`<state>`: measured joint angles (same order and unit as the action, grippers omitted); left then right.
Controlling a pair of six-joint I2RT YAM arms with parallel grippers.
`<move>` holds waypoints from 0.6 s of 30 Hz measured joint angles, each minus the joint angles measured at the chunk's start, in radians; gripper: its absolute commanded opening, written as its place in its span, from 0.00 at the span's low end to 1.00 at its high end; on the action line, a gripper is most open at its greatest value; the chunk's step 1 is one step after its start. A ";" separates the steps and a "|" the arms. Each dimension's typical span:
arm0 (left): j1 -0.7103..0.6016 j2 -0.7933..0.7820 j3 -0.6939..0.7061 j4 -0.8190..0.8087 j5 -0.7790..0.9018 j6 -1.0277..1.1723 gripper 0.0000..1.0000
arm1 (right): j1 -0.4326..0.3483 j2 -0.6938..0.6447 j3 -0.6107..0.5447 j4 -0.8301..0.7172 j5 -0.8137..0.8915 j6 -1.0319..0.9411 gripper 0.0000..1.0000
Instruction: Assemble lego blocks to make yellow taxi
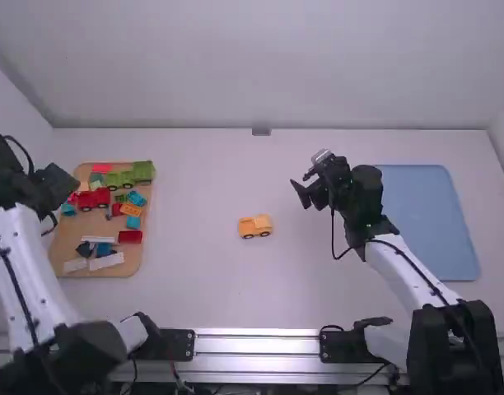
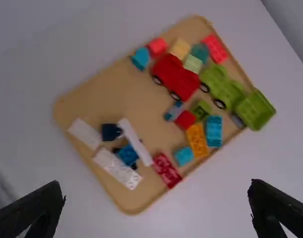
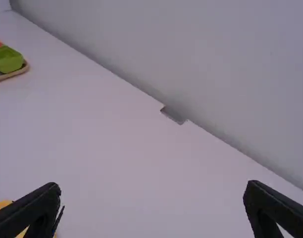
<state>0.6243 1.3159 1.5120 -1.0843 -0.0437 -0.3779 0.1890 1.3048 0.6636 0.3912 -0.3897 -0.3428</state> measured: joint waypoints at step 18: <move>-0.090 0.729 0.680 -0.116 0.073 0.249 0.99 | 0.000 0.000 0.000 0.047 -0.001 0.101 0.98</move>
<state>0.5339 2.0449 2.1921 -1.2007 0.0296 -0.1287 0.1886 1.3048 0.6636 0.4385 -0.3904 -0.2420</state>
